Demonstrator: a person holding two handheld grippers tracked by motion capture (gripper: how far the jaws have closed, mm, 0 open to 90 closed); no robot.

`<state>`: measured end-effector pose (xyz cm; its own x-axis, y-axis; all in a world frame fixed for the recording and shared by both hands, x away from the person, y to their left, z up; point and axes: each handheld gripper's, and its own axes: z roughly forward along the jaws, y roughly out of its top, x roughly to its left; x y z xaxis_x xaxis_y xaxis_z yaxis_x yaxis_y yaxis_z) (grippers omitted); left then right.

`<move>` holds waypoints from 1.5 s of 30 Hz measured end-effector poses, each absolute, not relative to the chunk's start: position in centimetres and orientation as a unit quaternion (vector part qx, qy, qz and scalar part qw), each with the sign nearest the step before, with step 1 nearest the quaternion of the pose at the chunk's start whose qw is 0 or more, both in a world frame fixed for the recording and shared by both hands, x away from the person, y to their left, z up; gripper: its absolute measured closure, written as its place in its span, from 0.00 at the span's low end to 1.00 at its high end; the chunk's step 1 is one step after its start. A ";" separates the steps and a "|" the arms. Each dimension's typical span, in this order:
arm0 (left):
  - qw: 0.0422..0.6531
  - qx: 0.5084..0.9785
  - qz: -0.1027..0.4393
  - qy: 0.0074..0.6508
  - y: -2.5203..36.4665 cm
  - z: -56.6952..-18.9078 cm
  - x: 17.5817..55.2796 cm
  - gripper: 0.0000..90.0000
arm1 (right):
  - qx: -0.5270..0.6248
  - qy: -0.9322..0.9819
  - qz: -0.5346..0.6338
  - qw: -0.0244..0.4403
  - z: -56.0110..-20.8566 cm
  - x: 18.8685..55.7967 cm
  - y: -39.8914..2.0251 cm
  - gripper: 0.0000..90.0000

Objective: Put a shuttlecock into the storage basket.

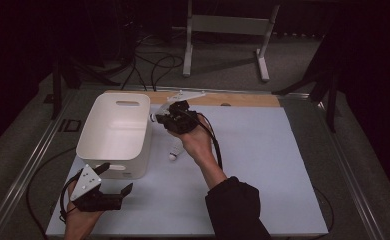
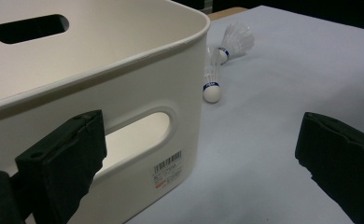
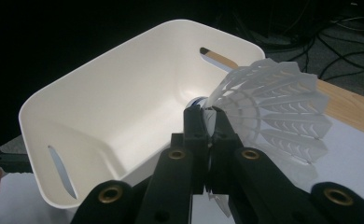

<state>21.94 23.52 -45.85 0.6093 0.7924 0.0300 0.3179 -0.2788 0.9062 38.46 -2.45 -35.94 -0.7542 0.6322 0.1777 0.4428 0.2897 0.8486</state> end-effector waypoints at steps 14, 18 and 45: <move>0.476 0.759 0.250 0.368 23.5 -45.8 21.9 0.01 | 0.325 0.800 0.497 0.091 -35.8 38.3 -1.3 0.99; 0.477 0.758 0.250 0.369 23.5 -45.8 21.9 0.01 | 0.319 0.802 0.496 0.091 -35.7 38.1 -0.9 0.99; 0.477 0.757 0.251 0.370 23.6 -45.8 21.9 0.01 | 0.299 0.829 0.466 0.079 -36.1 38.1 1.2 0.51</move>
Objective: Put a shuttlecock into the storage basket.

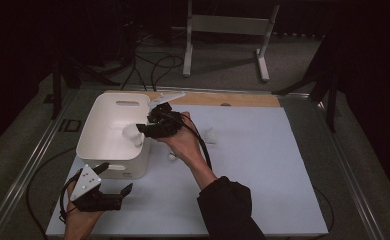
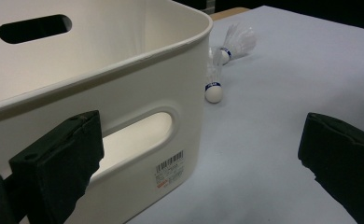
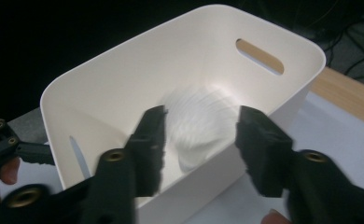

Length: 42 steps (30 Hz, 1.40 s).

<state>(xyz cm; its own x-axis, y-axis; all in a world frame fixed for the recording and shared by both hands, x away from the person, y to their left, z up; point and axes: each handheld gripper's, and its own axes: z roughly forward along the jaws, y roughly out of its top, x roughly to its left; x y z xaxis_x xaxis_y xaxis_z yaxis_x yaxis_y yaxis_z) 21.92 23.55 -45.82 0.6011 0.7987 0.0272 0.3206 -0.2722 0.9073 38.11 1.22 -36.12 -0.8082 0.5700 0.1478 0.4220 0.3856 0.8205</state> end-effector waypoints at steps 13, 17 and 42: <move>0.476 0.759 0.250 0.368 23.4 -45.9 21.9 0.01 | 0.318 0.825 0.448 0.127 -36.3 38.3 -0.2 0.22; 0.476 0.759 0.249 0.369 23.4 -45.9 21.9 0.01 | 0.321 0.822 0.453 0.128 -36.5 38.4 -0.7 0.19; 0.474 0.760 0.249 0.369 23.3 -46.0 22.0 0.01 | 0.343 0.801 0.466 0.151 -36.1 39.1 -4.4 0.13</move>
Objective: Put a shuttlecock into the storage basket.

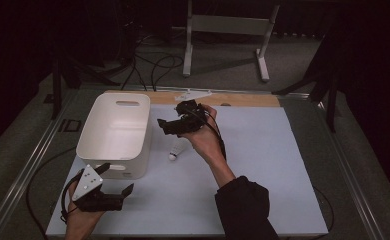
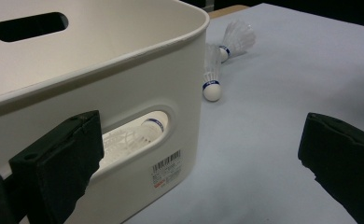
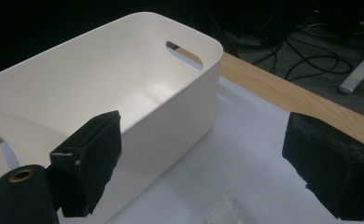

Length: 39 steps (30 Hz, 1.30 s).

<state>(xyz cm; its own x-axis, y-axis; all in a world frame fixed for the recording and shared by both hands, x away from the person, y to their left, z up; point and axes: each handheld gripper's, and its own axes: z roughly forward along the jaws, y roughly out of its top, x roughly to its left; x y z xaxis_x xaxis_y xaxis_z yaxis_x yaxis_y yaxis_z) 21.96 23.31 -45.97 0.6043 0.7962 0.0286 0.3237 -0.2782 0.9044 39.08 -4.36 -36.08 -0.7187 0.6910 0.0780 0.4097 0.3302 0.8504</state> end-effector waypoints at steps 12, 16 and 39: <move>0.474 0.760 0.249 0.369 23.3 -46.0 22.0 0.01 | 0.352 0.792 0.472 0.158 -35.9 39.3 -6.4 0.13; 0.474 0.760 0.249 0.369 23.3 -46.0 22.0 0.01 | 0.361 0.789 0.472 0.160 -36.0 39.4 -7.0 0.13; 0.475 0.758 0.250 0.371 23.4 -46.0 21.9 0.01 | 0.383 0.783 0.460 0.172 -36.6 39.8 -9.3 0.11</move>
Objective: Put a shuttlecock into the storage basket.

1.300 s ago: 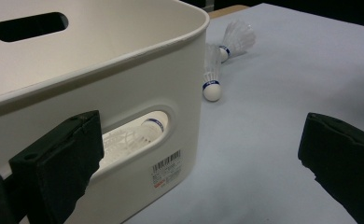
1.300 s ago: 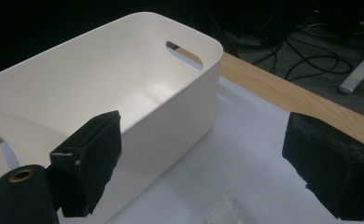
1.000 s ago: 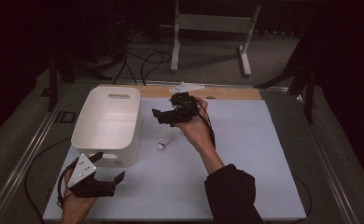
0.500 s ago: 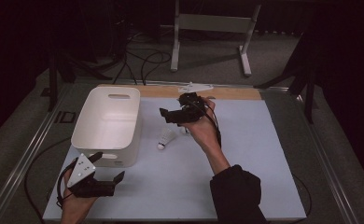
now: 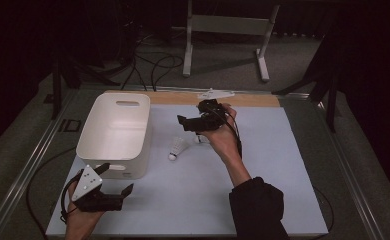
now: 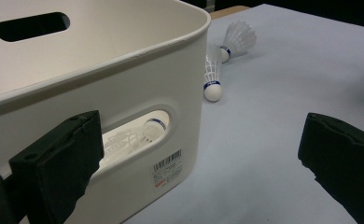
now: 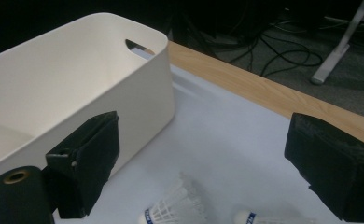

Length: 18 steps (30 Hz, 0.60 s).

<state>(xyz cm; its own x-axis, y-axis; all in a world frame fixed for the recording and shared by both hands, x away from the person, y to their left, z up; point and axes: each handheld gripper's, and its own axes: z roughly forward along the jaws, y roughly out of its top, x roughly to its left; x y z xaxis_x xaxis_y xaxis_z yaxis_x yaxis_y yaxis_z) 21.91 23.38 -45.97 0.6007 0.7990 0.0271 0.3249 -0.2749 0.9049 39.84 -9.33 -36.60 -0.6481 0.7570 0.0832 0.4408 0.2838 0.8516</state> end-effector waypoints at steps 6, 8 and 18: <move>0.475 0.758 0.251 0.370 23.4 -46.0 21.9 0.01 | 0.390 0.781 0.457 0.172 -37.1 40.2 -10.0 0.11; 0.474 0.758 0.251 0.370 23.4 -46.0 21.9 0.01 | 0.394 0.782 0.453 0.170 -37.3 40.2 -10.2 0.11; 0.474 0.758 0.251 0.371 23.4 -46.0 21.9 0.01 | 0.404 0.779 0.448 0.171 -38.3 40.5 -11.1 0.12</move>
<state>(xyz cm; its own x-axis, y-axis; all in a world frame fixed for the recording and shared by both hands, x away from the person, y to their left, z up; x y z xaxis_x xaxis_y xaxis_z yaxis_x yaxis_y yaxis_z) 21.88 23.41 -46.00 0.5978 0.8011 0.0286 0.3240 -0.2741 0.9055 40.50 -11.08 -38.32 -0.6143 0.7833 0.0958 0.4762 0.2712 0.8365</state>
